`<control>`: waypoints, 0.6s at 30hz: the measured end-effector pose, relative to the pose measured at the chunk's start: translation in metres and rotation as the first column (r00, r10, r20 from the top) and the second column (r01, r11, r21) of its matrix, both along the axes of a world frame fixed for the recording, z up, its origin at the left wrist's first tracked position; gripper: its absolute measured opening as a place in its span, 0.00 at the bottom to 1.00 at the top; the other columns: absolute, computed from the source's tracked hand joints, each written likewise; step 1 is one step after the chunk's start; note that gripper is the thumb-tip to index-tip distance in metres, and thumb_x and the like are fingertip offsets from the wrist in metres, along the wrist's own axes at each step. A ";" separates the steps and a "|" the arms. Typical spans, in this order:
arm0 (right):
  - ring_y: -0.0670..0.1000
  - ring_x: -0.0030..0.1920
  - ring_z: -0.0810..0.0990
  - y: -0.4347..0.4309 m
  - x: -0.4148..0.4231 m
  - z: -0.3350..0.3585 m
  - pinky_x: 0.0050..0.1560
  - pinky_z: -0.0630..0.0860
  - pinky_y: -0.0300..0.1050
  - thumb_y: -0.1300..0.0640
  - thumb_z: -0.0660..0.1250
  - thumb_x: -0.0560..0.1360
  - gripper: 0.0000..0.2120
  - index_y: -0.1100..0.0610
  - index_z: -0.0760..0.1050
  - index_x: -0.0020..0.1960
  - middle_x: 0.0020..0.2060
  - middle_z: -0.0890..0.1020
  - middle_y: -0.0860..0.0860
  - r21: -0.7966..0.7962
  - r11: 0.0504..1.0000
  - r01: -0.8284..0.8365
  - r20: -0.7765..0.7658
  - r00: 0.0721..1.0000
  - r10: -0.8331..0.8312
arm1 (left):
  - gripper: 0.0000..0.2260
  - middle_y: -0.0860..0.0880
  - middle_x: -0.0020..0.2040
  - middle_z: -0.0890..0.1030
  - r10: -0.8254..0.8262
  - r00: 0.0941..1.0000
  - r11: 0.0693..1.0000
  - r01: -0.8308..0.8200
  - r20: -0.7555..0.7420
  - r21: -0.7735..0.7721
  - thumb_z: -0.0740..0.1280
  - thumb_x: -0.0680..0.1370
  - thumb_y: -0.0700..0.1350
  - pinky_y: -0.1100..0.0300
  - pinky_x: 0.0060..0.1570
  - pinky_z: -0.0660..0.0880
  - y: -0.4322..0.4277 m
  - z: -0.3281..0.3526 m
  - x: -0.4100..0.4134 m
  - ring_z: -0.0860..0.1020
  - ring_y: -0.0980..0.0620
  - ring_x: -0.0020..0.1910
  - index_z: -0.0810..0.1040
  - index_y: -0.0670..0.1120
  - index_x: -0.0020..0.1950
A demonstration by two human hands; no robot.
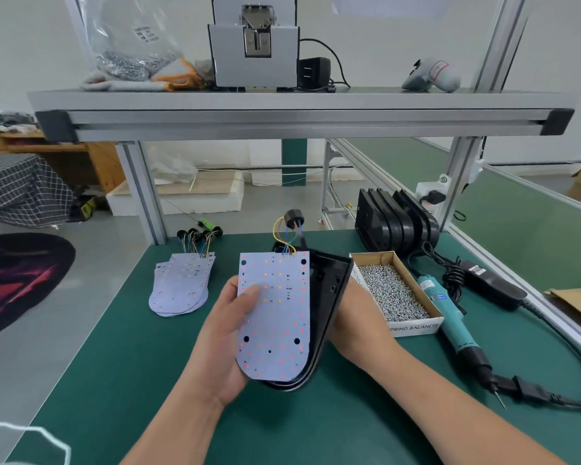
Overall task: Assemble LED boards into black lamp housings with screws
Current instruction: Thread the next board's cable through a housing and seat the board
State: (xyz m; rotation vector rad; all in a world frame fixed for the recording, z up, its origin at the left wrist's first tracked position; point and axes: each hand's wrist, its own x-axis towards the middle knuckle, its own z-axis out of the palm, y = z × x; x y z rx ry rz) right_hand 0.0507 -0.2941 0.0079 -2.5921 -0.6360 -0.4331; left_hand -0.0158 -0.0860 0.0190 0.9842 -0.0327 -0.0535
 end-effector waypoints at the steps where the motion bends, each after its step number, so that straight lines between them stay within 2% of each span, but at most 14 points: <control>1: 0.57 0.58 0.78 -0.002 0.004 0.000 0.58 0.77 0.54 0.56 0.69 0.76 0.11 0.53 0.81 0.58 0.56 0.82 0.51 -0.032 0.999 -0.041 0.029 0.999 0.042 | 0.21 0.43 0.63 0.83 0.022 1.000 1.000 -0.021 -0.010 0.022 0.74 0.77 0.51 0.44 0.53 0.80 0.000 -0.001 0.001 0.83 0.43 0.54 0.75 0.44 0.66; 3: 0.56 0.57 0.76 -0.007 0.006 0.001 0.61 0.74 0.52 0.49 0.69 0.74 0.12 0.53 0.79 0.55 0.54 0.80 0.49 -0.011 0.993 -0.117 0.072 0.990 0.118 | 0.19 0.41 0.65 0.83 0.080 0.996 0.995 -0.079 -0.028 0.062 0.72 0.79 0.50 0.43 0.53 0.80 0.000 -0.002 0.003 0.83 0.43 0.55 0.76 0.45 0.67; 5: 0.54 0.60 0.73 -0.012 0.006 0.003 0.65 0.72 0.50 0.39 0.69 0.70 0.25 0.52 0.77 0.61 0.57 0.78 0.48 0.045 0.989 -0.139 0.034 0.990 0.138 | 0.16 0.41 0.67 0.83 0.136 0.990 0.989 -0.133 -0.043 0.065 0.72 0.80 0.49 0.41 0.58 0.80 0.001 -0.004 0.004 0.83 0.43 0.57 0.78 0.47 0.66; 7: 0.53 0.69 0.69 -0.017 0.007 0.003 0.72 0.67 0.48 0.28 0.69 0.66 0.44 0.51 0.71 0.75 0.68 0.74 0.47 -0.044 0.989 -0.143 -0.035 0.989 0.142 | 0.13 0.42 0.67 0.83 0.192 0.980 0.981 -0.190 -0.049 0.042 0.69 0.81 0.49 0.38 0.62 0.79 0.003 -0.005 0.005 0.83 0.42 0.59 0.79 0.48 0.65; 9: 0.53 0.75 0.64 -0.019 0.007 0.000 0.76 0.63 0.51 0.20 0.65 0.64 0.54 0.50 0.63 0.81 0.75 0.68 0.48 -0.214 0.970 -0.115 -0.056 0.993 0.105 | 0.10 0.44 0.66 0.84 0.235 0.971 0.972 -0.235 -0.049 0.012 0.67 0.84 0.48 0.38 0.61 0.80 0.004 -0.004 0.007 0.84 0.42 0.60 0.81 0.50 0.64; 12: 0.53 0.78 0.59 -0.015 0.003 -0.001 0.77 0.59 0.54 0.13 0.56 0.64 0.59 0.49 0.57 0.84 0.77 0.65 0.48 -0.396 0.914 -0.088 -0.053 0.996 0.072 | 0.10 0.48 0.65 0.85 0.265 0.963 0.961 -0.268 -0.047 -0.066 0.65 0.85 0.48 0.42 0.56 0.83 0.009 -0.003 0.008 0.85 0.44 0.58 0.81 0.53 0.65; 14: 0.52 0.81 0.54 -0.012 -0.002 -0.001 0.80 0.53 0.54 0.13 0.53 0.65 0.61 0.51 0.52 0.85 0.79 0.60 0.48 -0.447 0.886 -0.121 -0.105 0.991 0.083 | 0.11 0.49 0.65 0.85 0.248 0.967 0.960 -0.253 -0.050 -0.123 0.67 0.83 0.50 0.43 0.53 0.84 0.013 -0.002 0.007 0.85 0.45 0.57 0.82 0.54 0.65; 16: 0.50 0.84 0.43 -0.014 -0.004 0.001 0.83 0.44 0.55 0.15 0.54 0.68 0.60 0.52 0.48 0.86 0.84 0.53 0.49 -0.359 0.910 -0.205 -0.226 0.966 0.128 | 0.12 0.49 0.64 0.85 0.245 0.969 0.962 -0.247 -0.031 -0.113 0.67 0.83 0.50 0.44 0.51 0.84 0.013 -0.001 0.007 0.85 0.45 0.56 0.82 0.55 0.66; 18: 0.43 0.84 0.37 -0.019 -0.005 0.004 0.84 0.40 0.54 0.23 0.62 0.74 0.53 0.52 0.49 0.87 0.86 0.48 0.46 -0.117 0.956 -0.270 -0.359 0.909 0.212 | 0.12 0.48 0.65 0.84 0.257 0.966 0.964 -0.256 0.002 -0.073 0.66 0.83 0.48 0.45 0.52 0.84 0.011 0.000 0.006 0.85 0.46 0.56 0.81 0.54 0.66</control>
